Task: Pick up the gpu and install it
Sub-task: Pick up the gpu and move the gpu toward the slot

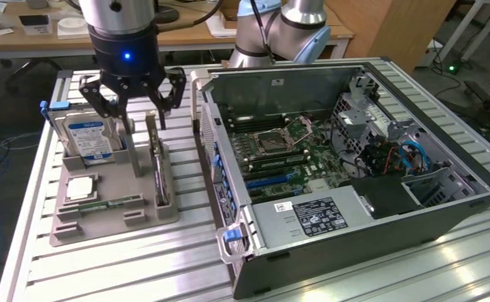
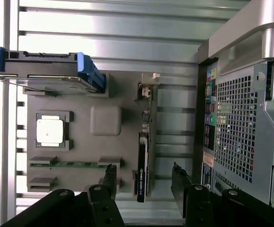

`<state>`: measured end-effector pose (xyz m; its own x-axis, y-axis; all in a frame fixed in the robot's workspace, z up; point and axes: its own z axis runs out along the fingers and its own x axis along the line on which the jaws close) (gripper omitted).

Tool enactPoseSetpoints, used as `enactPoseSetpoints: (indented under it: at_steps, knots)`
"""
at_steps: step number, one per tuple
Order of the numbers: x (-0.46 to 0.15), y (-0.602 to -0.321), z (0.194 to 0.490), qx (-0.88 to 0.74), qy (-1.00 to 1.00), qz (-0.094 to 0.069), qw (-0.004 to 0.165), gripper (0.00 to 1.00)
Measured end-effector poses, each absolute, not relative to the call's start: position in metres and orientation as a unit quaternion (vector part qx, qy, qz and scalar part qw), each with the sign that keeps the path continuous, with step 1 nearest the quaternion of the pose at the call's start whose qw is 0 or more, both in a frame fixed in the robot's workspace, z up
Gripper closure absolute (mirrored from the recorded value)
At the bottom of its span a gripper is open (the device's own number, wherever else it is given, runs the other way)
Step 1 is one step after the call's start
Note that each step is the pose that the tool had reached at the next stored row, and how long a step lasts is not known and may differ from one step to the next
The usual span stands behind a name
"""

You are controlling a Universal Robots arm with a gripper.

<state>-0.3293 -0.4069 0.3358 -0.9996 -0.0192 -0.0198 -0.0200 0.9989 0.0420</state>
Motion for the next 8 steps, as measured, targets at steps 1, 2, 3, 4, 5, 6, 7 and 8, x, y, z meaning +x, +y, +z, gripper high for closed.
enactPoseSetpoints:
  at_steps: [1, 2, 3, 4, 5, 6, 7, 8]
  knots:
    - [-0.3292, -0.4075, 0.3356, -0.010, 1.000, 0.021, 0.010, 0.41]
    - [-0.3292, -0.4081, 0.3354, -0.010, 1.000, 0.021, 0.010, 0.41]
    - [-0.3291, -0.4085, 0.3352, -0.010, 1.000, 0.021, 0.010, 0.41]
    - [-0.3289, -0.4087, 0.3351, -0.010, 1.000, 0.021, 0.010, 0.41]
    - [-0.3288, -0.4091, 0.3351, -0.010, 1.000, 0.021, 0.010, 0.41]
    - [-0.3287, -0.4093, 0.3351, -0.010, 1.000, 0.021, 0.010, 0.41]
    - [-0.3286, -0.4093, 0.3351, -0.010, 1.000, 0.021, 0.010, 0.41]
    - [-0.3286, -0.4093, 0.3351, -0.010, 1.000, 0.021, 0.010, 0.41]
